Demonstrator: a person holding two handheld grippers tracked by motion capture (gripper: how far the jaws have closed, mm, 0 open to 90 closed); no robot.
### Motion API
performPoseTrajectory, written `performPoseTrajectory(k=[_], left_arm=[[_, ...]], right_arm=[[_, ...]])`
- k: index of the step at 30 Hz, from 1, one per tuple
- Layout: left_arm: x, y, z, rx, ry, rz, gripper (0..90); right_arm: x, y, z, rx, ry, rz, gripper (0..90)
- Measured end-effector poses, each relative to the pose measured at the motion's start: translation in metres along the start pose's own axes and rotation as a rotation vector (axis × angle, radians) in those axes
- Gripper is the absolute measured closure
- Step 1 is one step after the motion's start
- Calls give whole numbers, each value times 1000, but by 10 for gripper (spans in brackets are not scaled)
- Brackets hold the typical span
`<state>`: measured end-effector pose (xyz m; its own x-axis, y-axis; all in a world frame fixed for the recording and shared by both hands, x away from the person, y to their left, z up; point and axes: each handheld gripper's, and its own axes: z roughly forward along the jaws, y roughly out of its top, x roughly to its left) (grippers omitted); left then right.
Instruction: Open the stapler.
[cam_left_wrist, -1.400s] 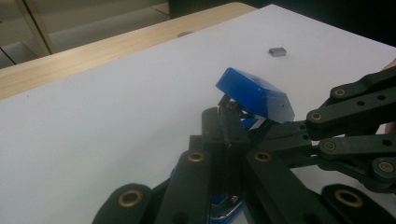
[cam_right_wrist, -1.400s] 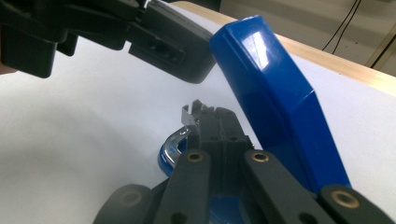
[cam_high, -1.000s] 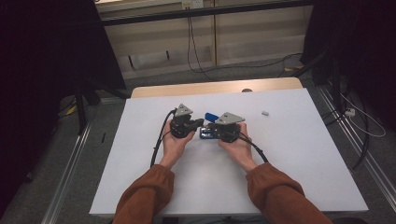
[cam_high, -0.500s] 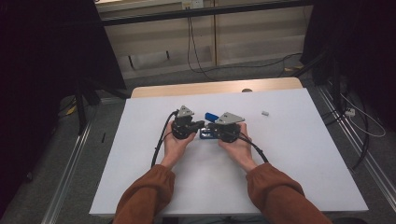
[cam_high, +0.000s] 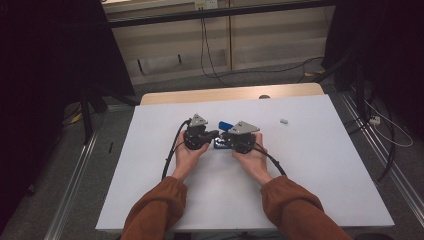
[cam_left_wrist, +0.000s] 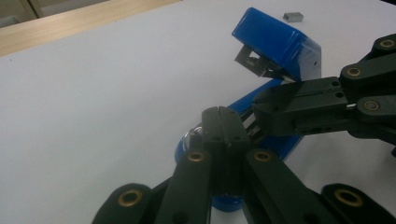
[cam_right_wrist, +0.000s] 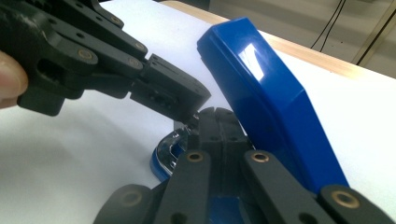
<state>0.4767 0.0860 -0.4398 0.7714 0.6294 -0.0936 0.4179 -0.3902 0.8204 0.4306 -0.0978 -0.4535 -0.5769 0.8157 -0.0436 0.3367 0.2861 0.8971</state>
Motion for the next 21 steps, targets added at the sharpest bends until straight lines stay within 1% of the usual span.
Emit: performPoseTrajectory(k=[3,5,7,8,9,12,16,20,21], left_arm=[[1,-1,1,4,2,6,900],[0,-2,1,1,3,1,900],[0,-3,2,5,10,11,900],[0,-3,2,5,10,11,900],[0,-4,2,2,9,11,900],[0,-4,2,2,7,12,900],[1,-7,2,-16,-1,-6,900],[1,-7,2,-19,3,-3,900],[1,-8,2,-23,0,-9,900]], right_arm=[[2,1,3,-3,-9,1,900],[4,1,4,-3,-15,-3,900],[4,1,4,2,-20,-5,900],[4,1,4,2,-20,-5,900],[5,2,5,1,-32,-7,900],[5,2,4,-5,-38,-9,900],[5,4,3,-10,-46,-10,900],[5,4,3,-19,-51,-7,900],[6,5,3,-25,-53,1,900]])
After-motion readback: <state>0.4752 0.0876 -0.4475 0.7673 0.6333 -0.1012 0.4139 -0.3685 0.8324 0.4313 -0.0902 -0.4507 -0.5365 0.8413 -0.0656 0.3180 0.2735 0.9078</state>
